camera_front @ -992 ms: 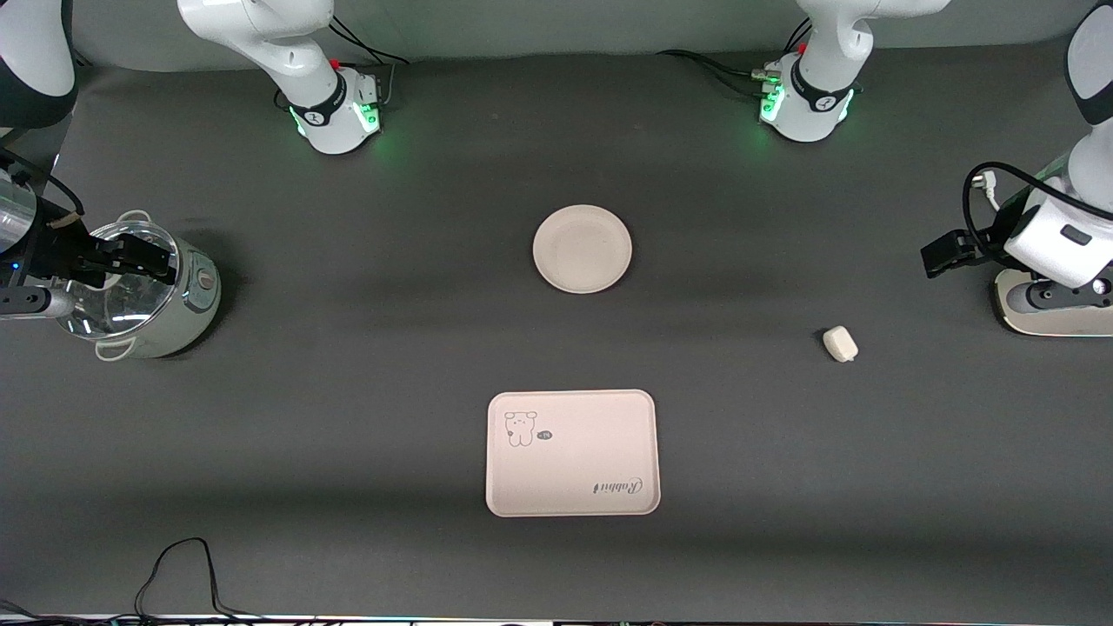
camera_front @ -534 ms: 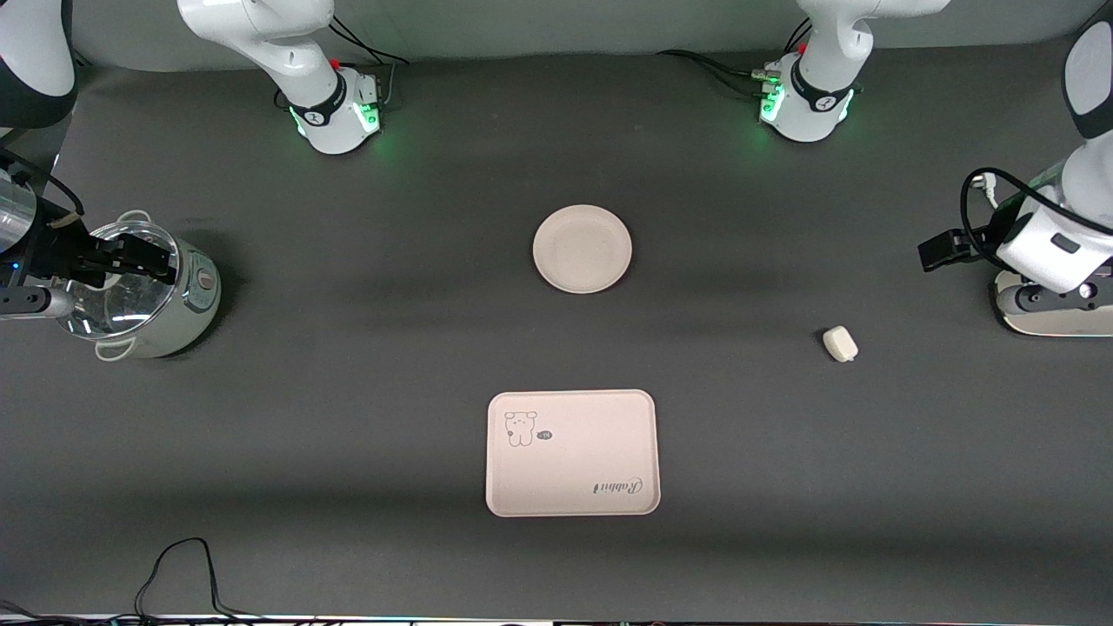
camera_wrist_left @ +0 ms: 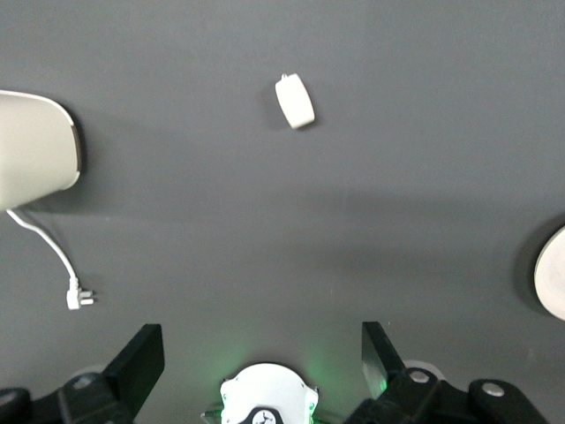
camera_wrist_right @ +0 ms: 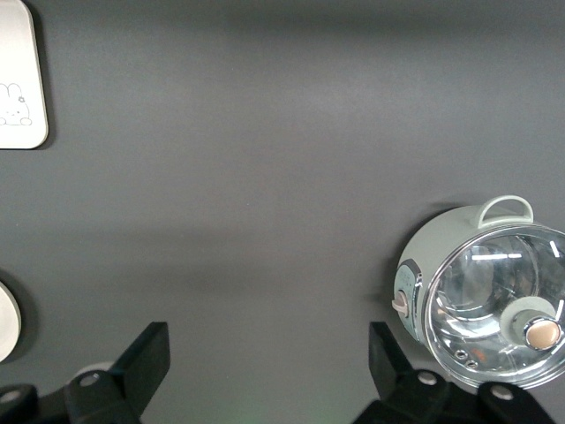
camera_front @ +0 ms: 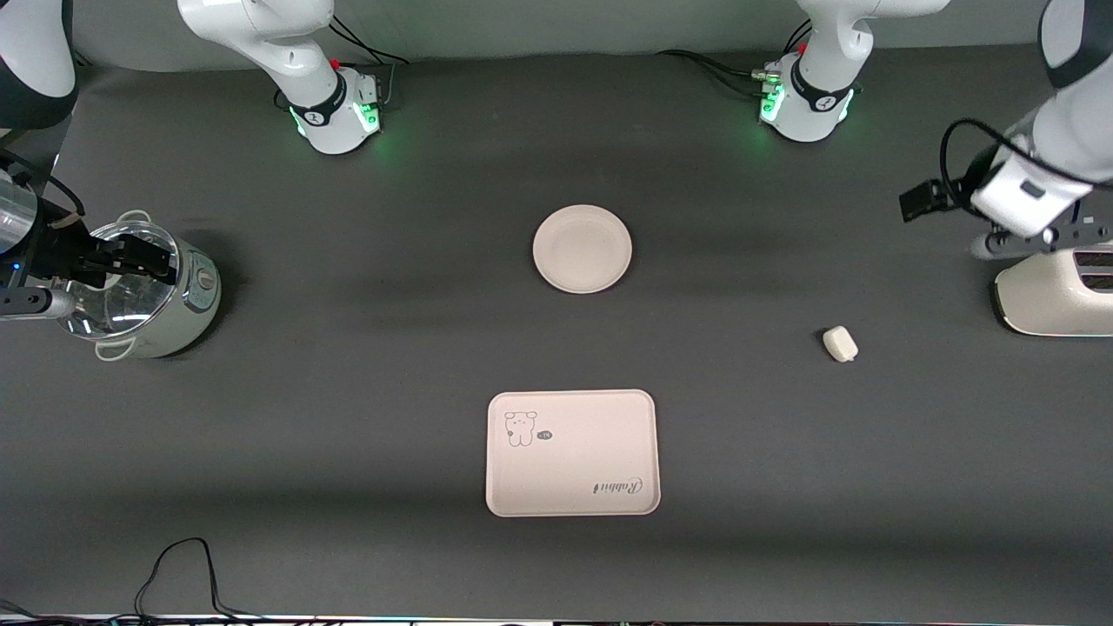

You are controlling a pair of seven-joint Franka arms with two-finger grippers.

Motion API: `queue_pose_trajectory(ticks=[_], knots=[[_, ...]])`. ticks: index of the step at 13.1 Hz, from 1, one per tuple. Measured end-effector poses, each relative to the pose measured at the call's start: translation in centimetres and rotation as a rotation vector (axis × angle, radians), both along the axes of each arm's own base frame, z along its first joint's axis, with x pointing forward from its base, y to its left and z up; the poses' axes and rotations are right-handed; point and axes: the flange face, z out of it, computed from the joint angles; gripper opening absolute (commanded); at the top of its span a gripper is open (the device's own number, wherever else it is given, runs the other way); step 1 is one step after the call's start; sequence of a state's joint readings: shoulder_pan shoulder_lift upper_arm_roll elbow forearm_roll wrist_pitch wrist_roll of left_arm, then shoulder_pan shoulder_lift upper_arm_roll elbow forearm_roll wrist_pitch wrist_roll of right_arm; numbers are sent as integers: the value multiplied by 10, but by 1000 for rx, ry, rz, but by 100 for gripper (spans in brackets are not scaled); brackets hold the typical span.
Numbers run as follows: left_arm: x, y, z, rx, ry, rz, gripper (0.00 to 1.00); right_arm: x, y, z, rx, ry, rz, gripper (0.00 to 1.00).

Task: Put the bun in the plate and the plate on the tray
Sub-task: 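Reach the left gripper down to the small white bun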

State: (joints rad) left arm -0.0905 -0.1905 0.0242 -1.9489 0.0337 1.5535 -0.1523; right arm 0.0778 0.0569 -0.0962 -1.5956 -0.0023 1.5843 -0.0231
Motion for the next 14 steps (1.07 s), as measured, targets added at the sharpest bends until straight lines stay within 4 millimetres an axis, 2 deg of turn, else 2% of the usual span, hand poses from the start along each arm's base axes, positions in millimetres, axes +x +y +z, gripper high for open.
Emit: queue_pose_trajectory(ticks=[2,4,6,10,14], knots=[[-7,0,-7,-3,-17,-1,100,0,0,0,0,0,0,100],[-3,-1,-36,-5,-36,-4,100,0,0,0,0,-1,1,100],[4,-2,-79,-7,-47,-7,100,0,0,0,0,-1,1,100],[24,-3,-192,-8,-46,-6,99,0,0,1,0,-2,0,100],[43,-4,-291,-4,-46,17,98,0,-2,3,0,-6,-3,100]])
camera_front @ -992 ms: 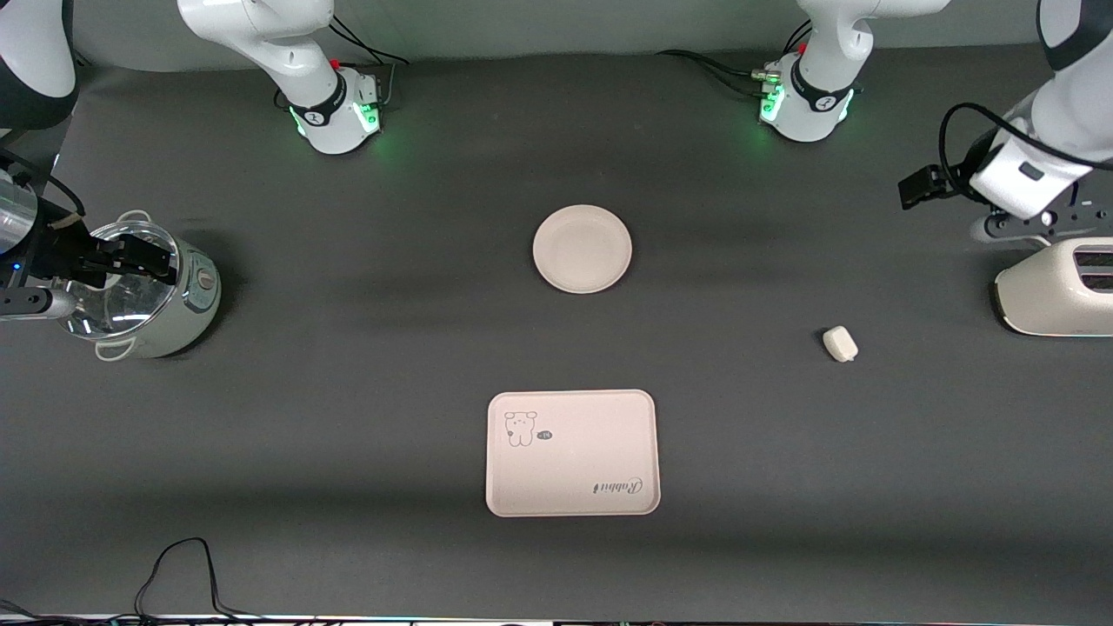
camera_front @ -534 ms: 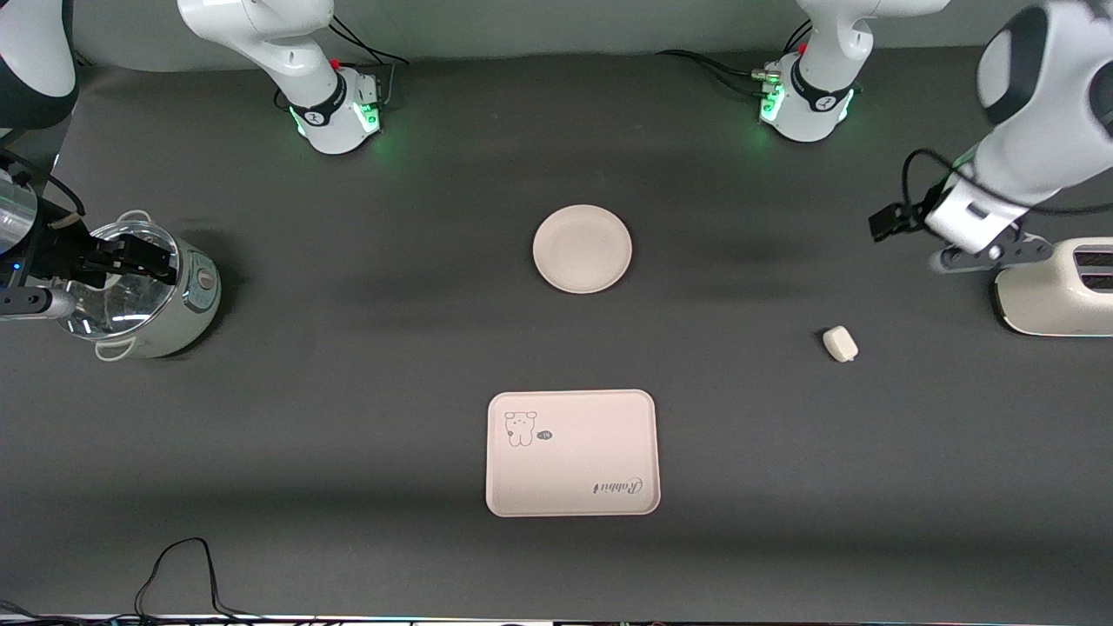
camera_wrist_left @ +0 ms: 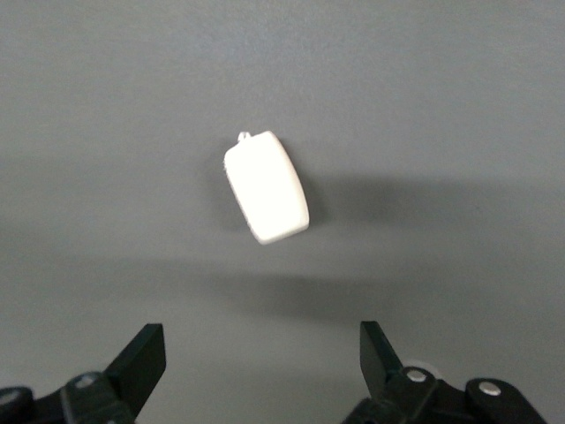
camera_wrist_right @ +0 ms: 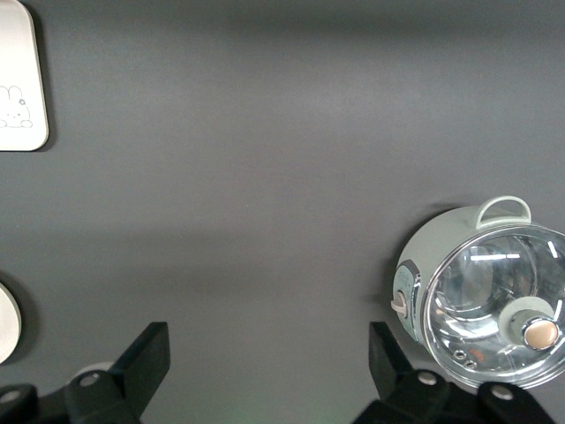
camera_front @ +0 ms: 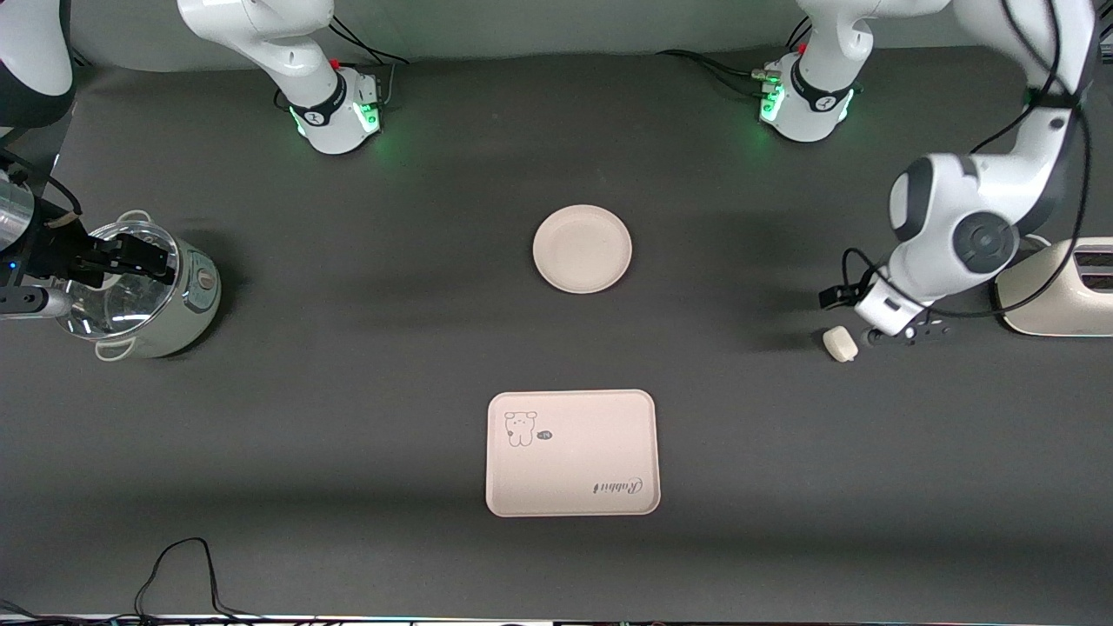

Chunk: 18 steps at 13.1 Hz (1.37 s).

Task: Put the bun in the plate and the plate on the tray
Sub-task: 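Reach the left gripper down to the small white bun, then close the left gripper on the bun and lift it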

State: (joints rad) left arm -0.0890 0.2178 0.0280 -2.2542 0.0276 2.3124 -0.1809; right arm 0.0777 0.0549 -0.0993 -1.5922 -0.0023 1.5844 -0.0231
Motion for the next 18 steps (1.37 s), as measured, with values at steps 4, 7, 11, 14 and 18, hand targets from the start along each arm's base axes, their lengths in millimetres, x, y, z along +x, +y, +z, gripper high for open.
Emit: queue_pose_trajectory(ticks=[4,7,11,14,18], knots=[[4,-1,-56,2,-15,16,93,0,0,0,0,0,0,100],[7,-1,-63,2,-20,20,77,0,-4,0,0,0,-7,100],[14,-1,-58,1,-36,21,36,0,-4,0,0,0,-7,100],[19,-1,-55,0,-45,22,12,0,-4,0,0,0,-7,100],[24,1,-50,1,-56,27,11,0,-4,0,0,0,-7,100]])
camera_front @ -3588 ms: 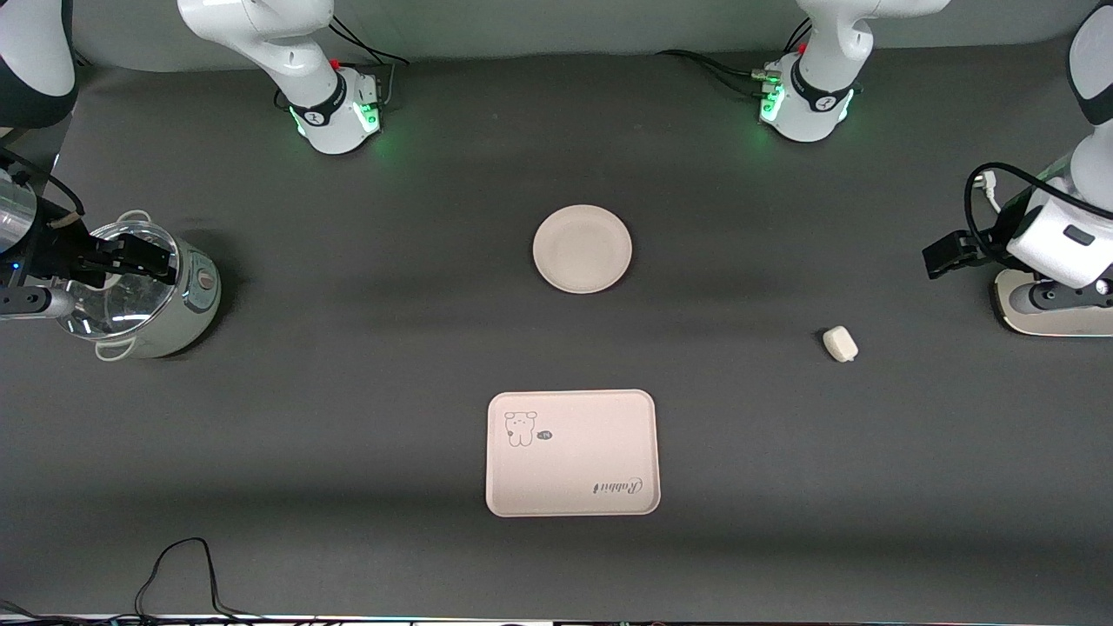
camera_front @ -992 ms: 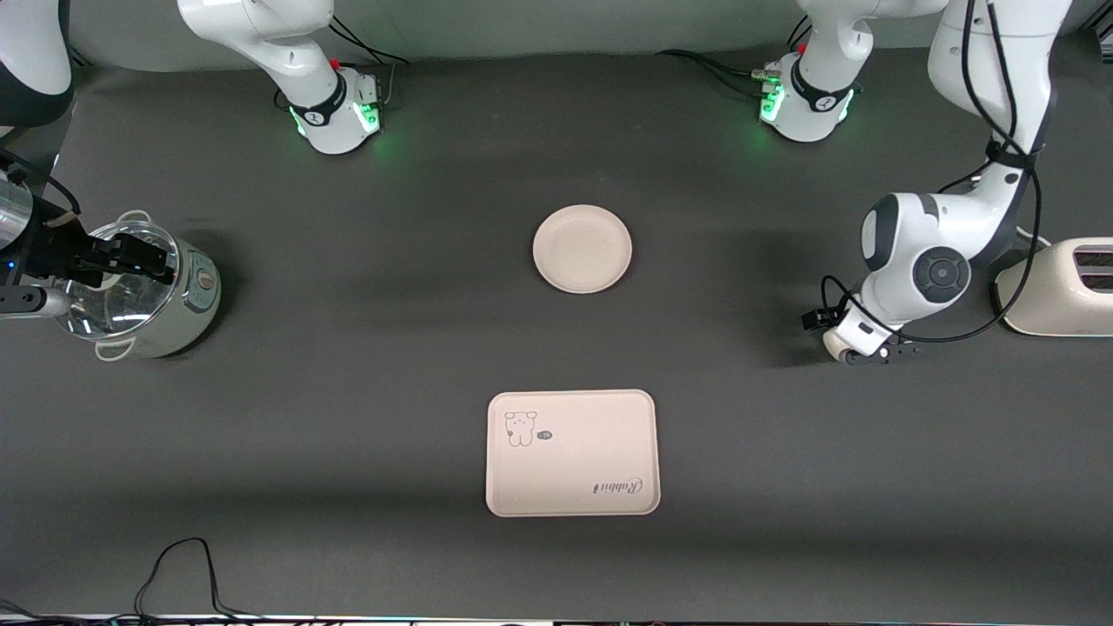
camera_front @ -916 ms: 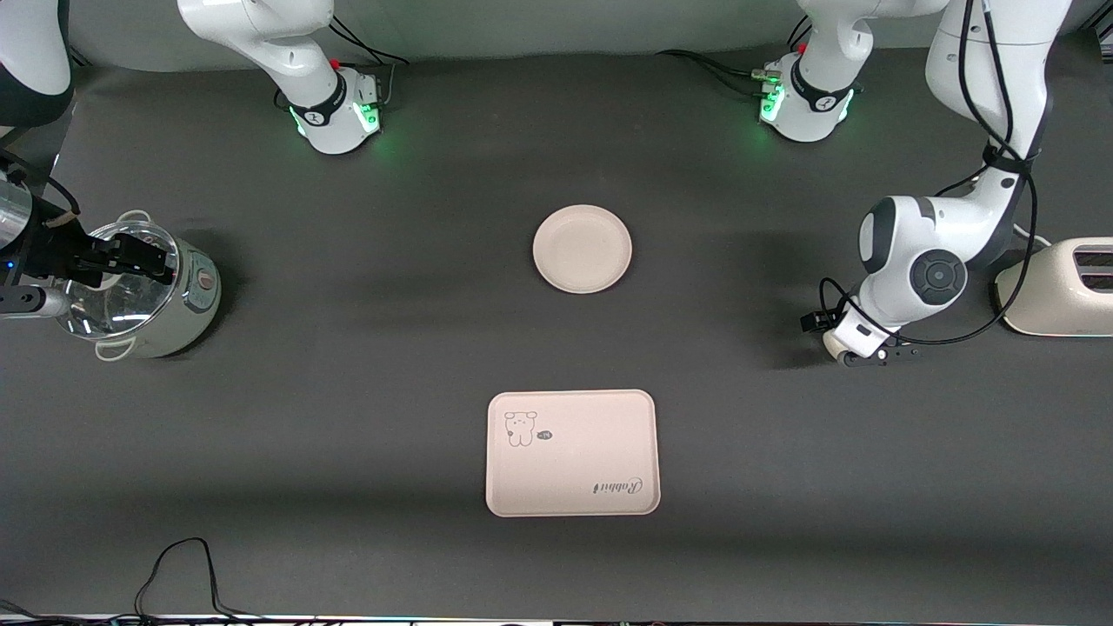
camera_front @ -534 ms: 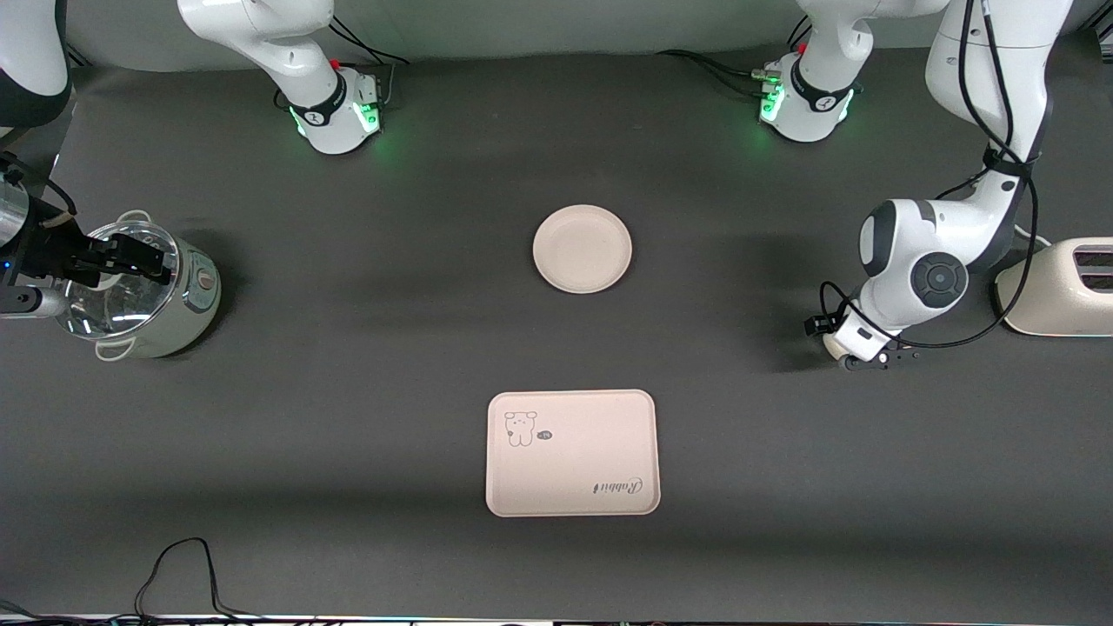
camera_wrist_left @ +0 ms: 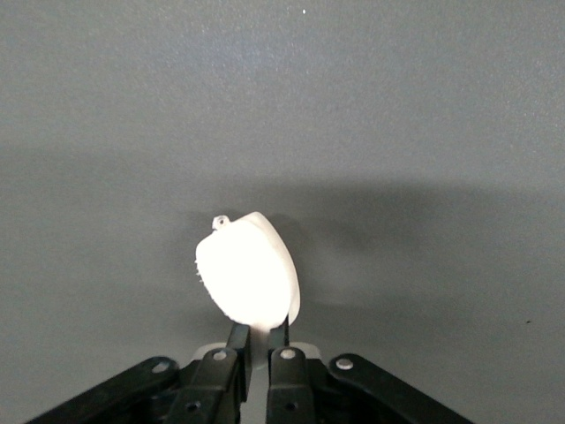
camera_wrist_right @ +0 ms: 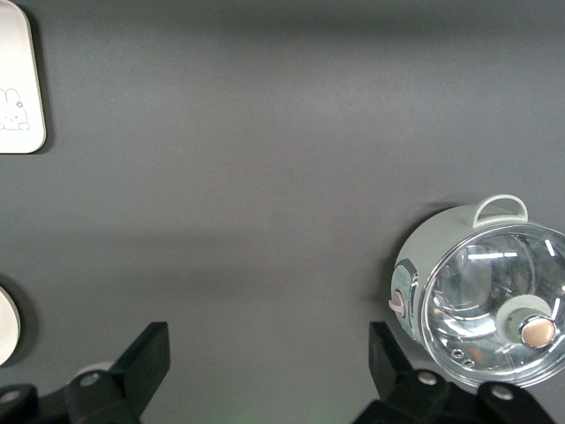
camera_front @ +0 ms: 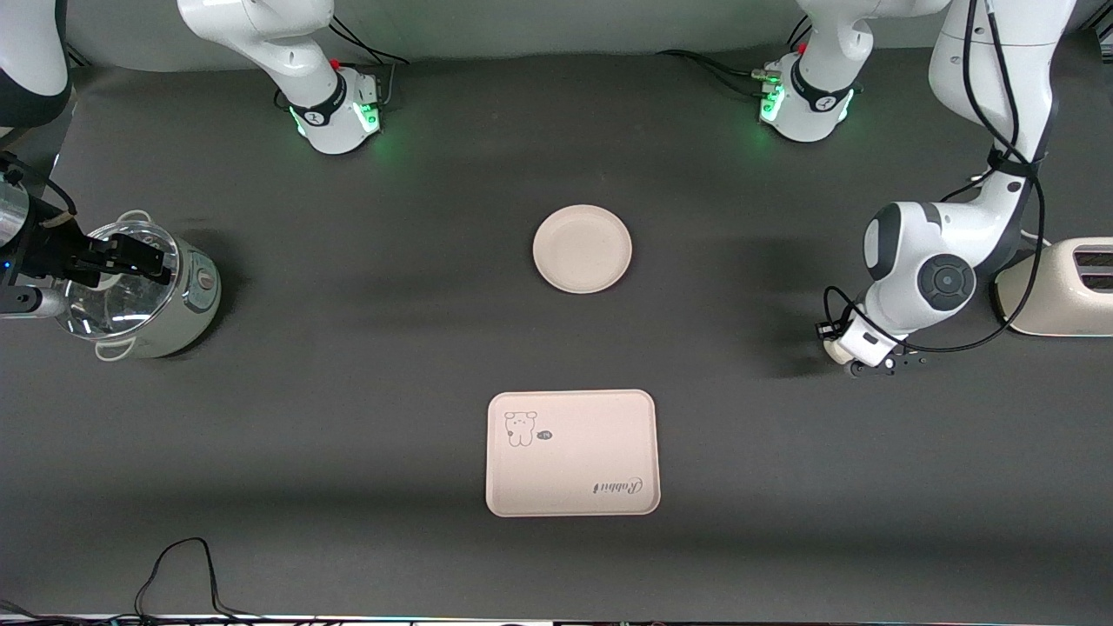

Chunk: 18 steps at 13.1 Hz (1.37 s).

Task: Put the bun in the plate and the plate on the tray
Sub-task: 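Close the left gripper on the bun and lift it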

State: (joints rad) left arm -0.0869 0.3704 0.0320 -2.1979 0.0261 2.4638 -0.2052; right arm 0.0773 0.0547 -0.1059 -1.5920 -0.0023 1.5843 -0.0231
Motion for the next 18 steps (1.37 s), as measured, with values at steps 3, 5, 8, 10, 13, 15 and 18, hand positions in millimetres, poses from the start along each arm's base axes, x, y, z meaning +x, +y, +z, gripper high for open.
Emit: queue_pose_trajectory(ticks=[3,5,8,10,13,15,18], knots=[[7,1,34,4,45,5,12,0,0,0,0,0,0,100],[11,2,99,7,83,11,12,0,0,0,0,0,0,100],[-2,4,228,6,85,17,12,0,0,0,0,0,0,100],[-23,6,299,2,69,21,12,0,0,0,0,1,0,100],[-49,8,351,-1,50,23,12,0,0,0,0,0,0,100],[-53,8,355,-1,52,22,12,0,0,0,0,1,0,100],[-53,4,354,-2,53,15,11,0,0,0,0,1,1,100]])
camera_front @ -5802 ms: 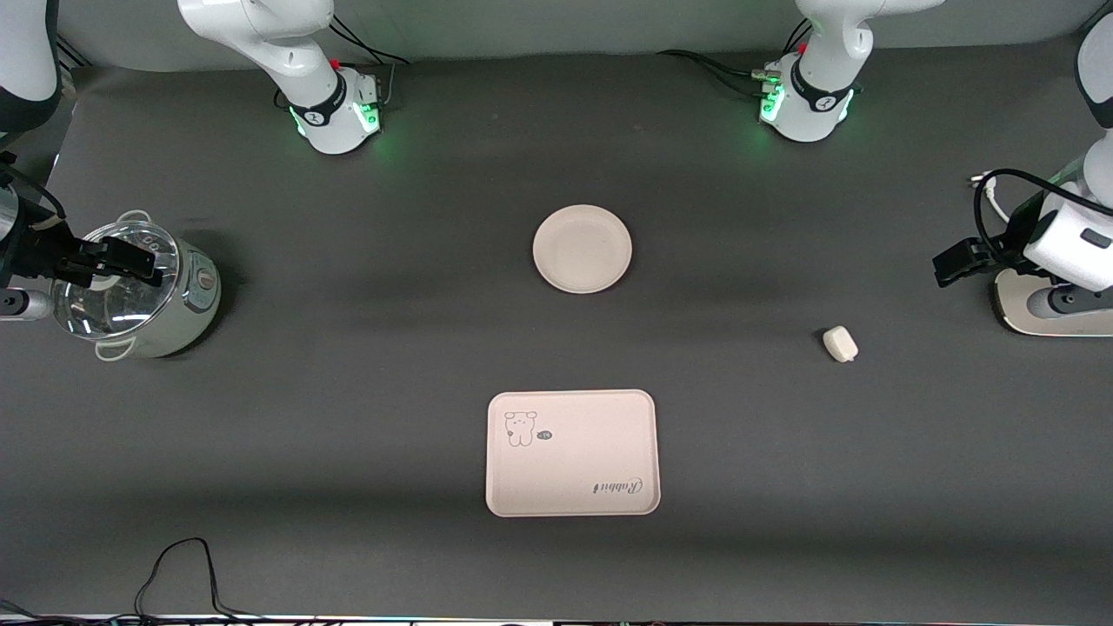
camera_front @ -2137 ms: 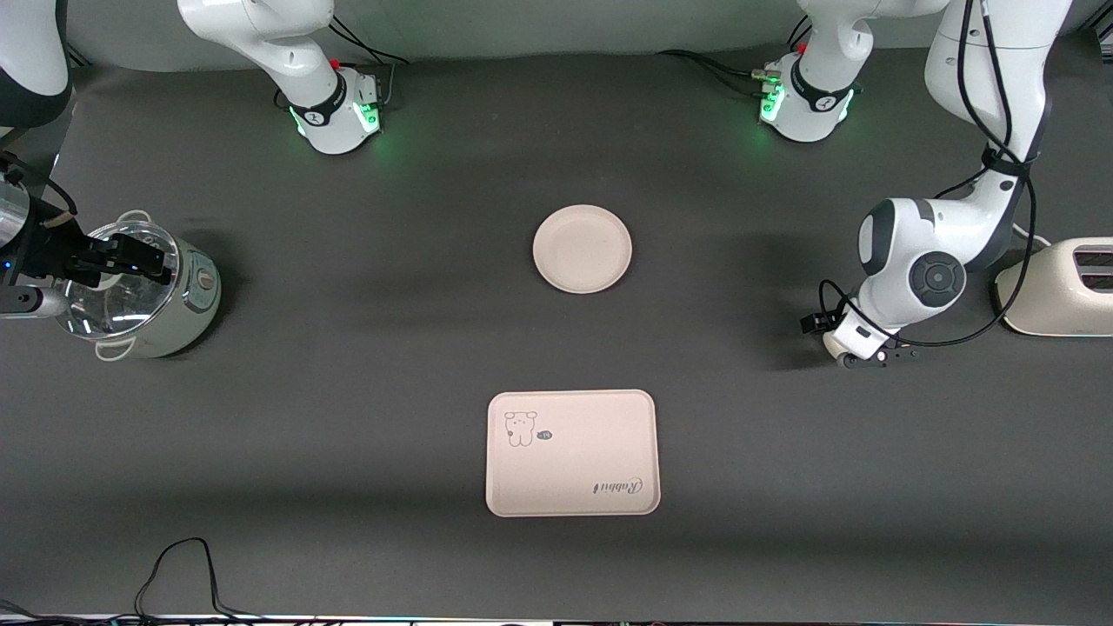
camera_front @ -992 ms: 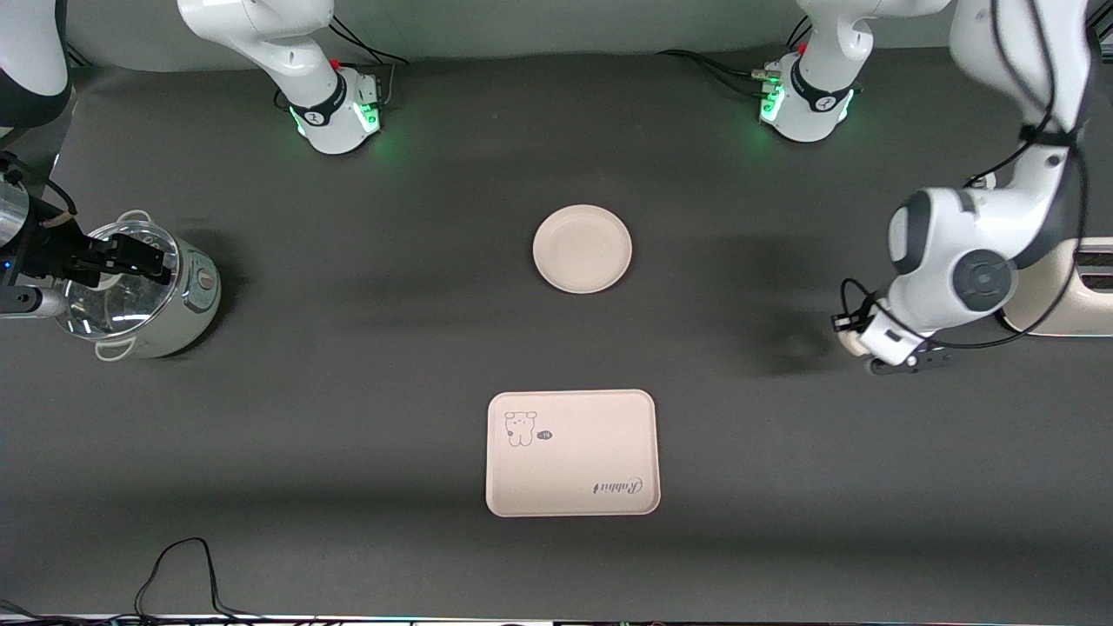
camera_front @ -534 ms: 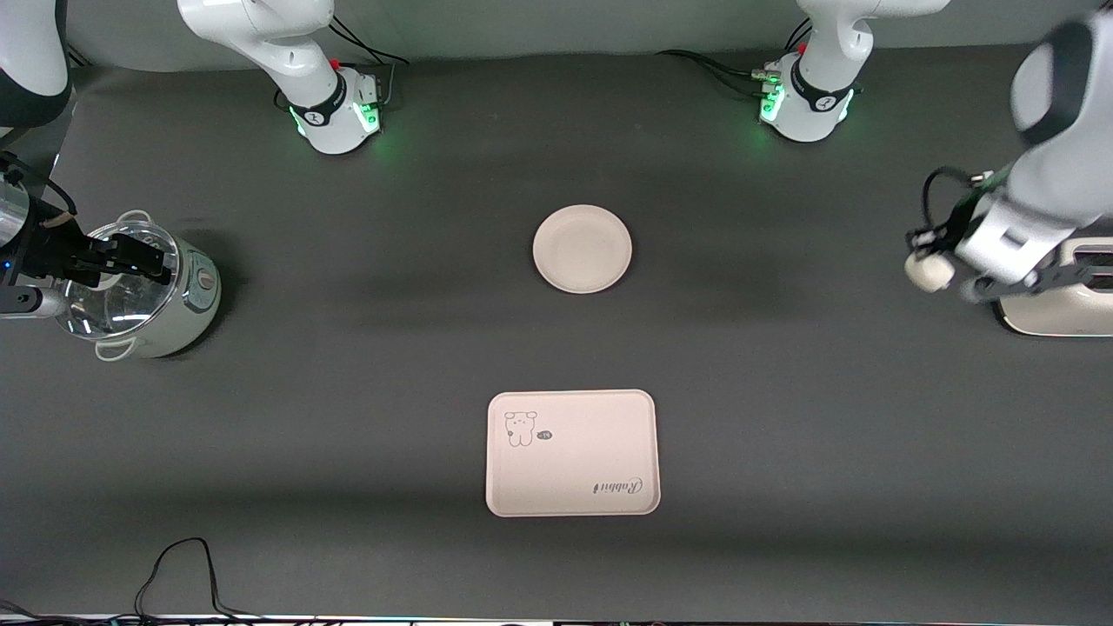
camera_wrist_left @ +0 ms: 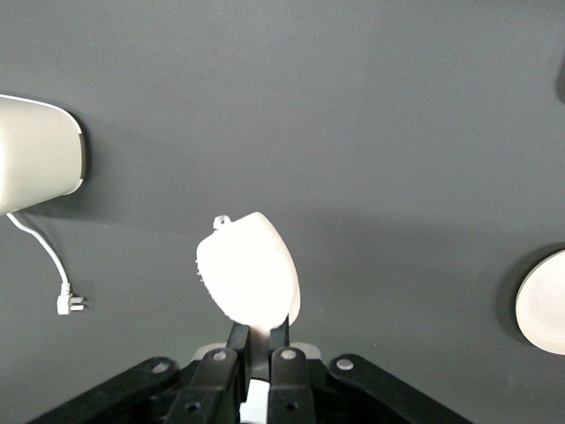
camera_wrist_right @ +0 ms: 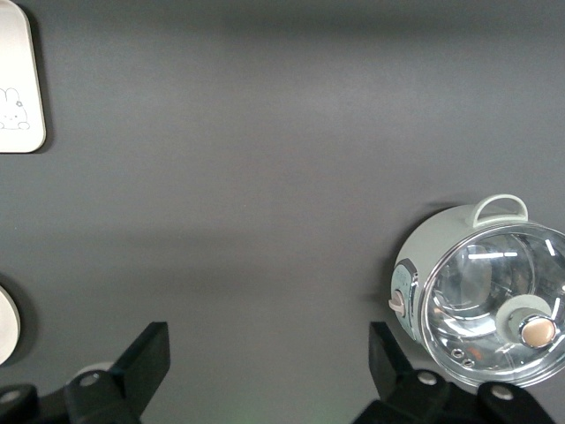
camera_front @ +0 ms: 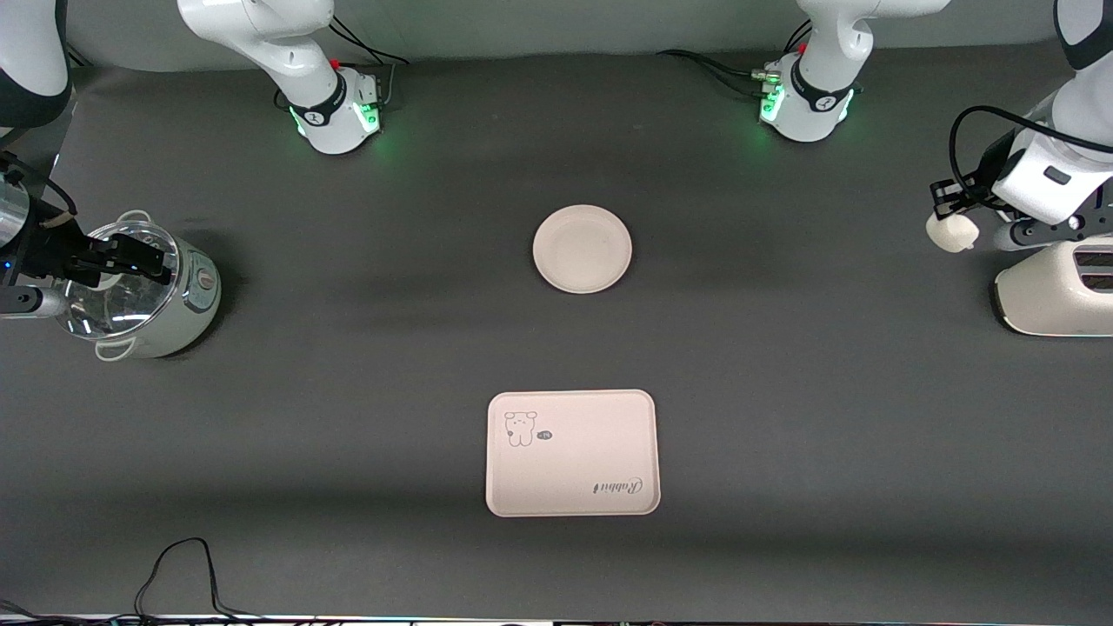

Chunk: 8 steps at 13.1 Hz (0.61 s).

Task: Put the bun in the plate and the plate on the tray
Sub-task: 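Close the left gripper on the bun and lift it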

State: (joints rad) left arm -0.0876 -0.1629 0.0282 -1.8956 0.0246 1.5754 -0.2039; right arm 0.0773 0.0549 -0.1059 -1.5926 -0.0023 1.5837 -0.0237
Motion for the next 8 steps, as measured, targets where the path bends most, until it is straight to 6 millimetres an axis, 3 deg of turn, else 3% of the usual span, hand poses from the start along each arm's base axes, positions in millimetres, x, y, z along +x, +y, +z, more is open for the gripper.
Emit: queue_pose_trajectory(ticks=[2,4,6,8], knots=[[-1,-14,1,-3,-4,-13,11,0,0,0,0,1,0,100],[-3,-45,4,-13,-11,1,11,0,0,-1,0,2,0,100],[-5,-91,3,-14,-17,47,11,0,0,-1,0,3,0,100],[-5,-149,-4,-12,-36,85,11,0,0,-1,0,5,0,100]])
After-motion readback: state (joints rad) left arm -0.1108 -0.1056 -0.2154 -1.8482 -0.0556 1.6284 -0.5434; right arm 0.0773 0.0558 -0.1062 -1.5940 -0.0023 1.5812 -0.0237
